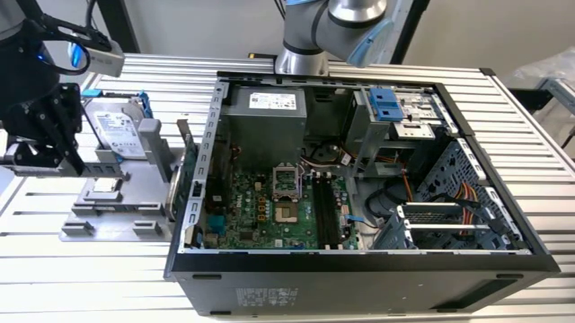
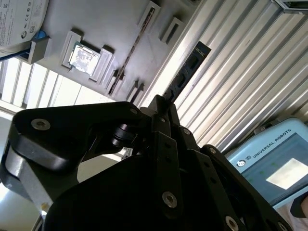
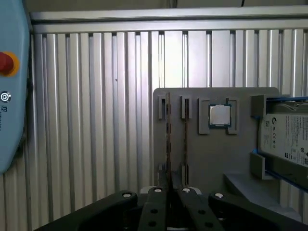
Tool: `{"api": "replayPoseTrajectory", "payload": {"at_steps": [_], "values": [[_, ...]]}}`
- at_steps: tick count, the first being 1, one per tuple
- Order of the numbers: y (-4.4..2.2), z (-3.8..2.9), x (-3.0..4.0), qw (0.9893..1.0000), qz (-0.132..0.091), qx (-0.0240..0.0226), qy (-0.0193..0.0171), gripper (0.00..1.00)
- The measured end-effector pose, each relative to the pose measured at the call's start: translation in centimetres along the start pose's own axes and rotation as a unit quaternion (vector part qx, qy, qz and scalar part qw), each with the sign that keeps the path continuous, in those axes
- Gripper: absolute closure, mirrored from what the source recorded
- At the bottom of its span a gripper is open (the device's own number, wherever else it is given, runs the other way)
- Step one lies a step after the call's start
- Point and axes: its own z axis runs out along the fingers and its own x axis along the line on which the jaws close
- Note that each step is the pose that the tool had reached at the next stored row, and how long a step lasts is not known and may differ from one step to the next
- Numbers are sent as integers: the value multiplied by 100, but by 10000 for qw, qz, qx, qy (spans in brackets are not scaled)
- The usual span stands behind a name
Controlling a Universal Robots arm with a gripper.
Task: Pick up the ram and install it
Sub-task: 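Pick up the ram and move it above insertion slot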
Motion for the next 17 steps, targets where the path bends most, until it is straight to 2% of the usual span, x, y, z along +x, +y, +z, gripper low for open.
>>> {"api": "replayPoseTrajectory", "payload": {"at_steps": [17], "values": [[4,-238,6,10000,0,0,3,100]]}}
